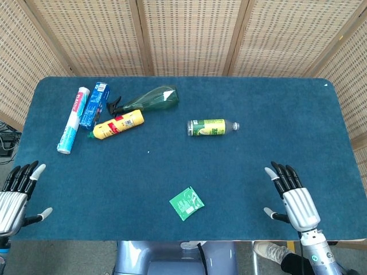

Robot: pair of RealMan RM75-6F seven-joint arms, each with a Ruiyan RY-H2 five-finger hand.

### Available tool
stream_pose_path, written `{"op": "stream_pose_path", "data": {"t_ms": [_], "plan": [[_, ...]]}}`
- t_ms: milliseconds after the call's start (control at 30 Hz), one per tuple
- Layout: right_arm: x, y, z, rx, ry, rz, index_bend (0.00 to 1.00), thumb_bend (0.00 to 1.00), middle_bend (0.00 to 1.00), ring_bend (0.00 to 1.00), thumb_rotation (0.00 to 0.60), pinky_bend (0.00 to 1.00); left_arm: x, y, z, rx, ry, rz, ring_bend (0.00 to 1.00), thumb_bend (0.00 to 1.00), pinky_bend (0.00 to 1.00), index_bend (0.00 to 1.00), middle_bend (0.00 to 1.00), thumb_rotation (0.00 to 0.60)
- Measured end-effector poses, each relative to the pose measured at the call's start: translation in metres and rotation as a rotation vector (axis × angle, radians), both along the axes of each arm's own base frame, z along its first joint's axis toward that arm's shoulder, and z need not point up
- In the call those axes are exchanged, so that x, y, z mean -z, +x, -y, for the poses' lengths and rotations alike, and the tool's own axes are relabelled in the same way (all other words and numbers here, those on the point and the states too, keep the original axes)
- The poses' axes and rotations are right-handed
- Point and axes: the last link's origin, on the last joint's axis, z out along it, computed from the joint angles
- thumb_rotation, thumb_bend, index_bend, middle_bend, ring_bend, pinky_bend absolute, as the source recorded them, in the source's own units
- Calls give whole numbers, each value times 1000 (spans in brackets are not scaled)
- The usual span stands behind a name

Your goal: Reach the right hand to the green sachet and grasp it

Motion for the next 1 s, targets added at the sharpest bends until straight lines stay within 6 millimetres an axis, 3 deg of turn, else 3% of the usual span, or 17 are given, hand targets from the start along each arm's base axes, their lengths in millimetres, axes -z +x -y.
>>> {"op": "stream_pose_path", "data": {"t_ms": [200,267,333,400,533,633,733,900,1000], "plan": [[4,3,1,-17,11,4,0,134,8,1,600,0,-4,0,0,-1,13,11,0,97,13,0,0,591],[6,4,2,-20,18,7,0,133,129,103,600,23,-5,0,0,1,20,15,0,97,13,0,0,591],[9,7,4,-26,25,11,0,141,408,408,600,207,-6,0,0,1,26,19,0,98,13,0,0,593],[12,10,8,-34,29,10,0,168,572,609,600,414,-7,0,0,1,28,19,0,98,13,0,0,593],[23,18,16,-55,63,-17,37,263,823,867,600,680,-6,-1,-1,-3,27,16,0,98,13,0,0,594],[38,32,25,-89,99,-58,57,275,890,952,600,812,-7,-2,-1,-6,29,20,0,99,13,0,0,593],[54,49,33,-119,145,-101,103,275,930,993,600,873,-8,-3,-2,-9,31,22,0,98,13,0,0,592],[78,79,40,-154,199,-114,224,269,978,1000,600,925,-10,-4,-2,-9,37,29,0,98,13,0,0,593],[86,88,39,-167,213,-108,260,317,987,1000,600,933,-10,-4,-2,-6,40,32,0,99,13,0,0,593]]}}
